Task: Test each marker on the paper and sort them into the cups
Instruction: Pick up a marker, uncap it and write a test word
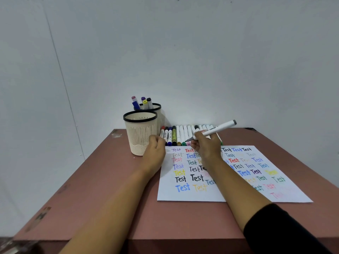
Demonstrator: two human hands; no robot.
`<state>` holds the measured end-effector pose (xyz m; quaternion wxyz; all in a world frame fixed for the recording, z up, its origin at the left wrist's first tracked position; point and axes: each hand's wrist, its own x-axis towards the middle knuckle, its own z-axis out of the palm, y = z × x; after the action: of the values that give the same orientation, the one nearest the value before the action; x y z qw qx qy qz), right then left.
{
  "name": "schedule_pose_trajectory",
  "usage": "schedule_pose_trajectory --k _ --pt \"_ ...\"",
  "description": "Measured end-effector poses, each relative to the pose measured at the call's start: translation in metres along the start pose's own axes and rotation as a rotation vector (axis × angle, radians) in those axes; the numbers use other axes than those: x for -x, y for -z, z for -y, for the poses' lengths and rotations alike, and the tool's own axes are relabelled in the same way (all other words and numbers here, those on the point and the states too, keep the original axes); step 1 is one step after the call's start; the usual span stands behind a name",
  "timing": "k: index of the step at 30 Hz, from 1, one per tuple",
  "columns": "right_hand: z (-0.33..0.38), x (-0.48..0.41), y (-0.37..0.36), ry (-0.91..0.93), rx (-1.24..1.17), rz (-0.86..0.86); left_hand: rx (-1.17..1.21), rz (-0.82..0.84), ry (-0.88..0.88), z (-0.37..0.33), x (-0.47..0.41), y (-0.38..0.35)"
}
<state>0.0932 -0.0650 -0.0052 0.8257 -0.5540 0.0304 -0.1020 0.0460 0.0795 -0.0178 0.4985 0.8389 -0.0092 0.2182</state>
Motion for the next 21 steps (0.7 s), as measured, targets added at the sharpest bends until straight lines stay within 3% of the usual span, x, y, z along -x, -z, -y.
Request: schedule_pose_trajectory --k 3,7,14,21 --pt "0.001 0.002 -0.002 -0.026 -0.026 0.061 0.092 0.037 0.015 0.007 -0.004 -0.001" --pt "0.006 0.007 -0.005 -0.04 -0.036 0.139 0.021 0.085 -0.01 0.004 -0.004 -0.001" --pt "0.009 0.016 -0.006 -0.026 -0.005 0.242 -0.073 0.09 -0.051 0.0 0.0 -0.001" --pt "0.009 0.018 -0.006 -0.003 0.031 0.282 -0.009 0.058 -0.005 0.005 -0.004 -0.002"
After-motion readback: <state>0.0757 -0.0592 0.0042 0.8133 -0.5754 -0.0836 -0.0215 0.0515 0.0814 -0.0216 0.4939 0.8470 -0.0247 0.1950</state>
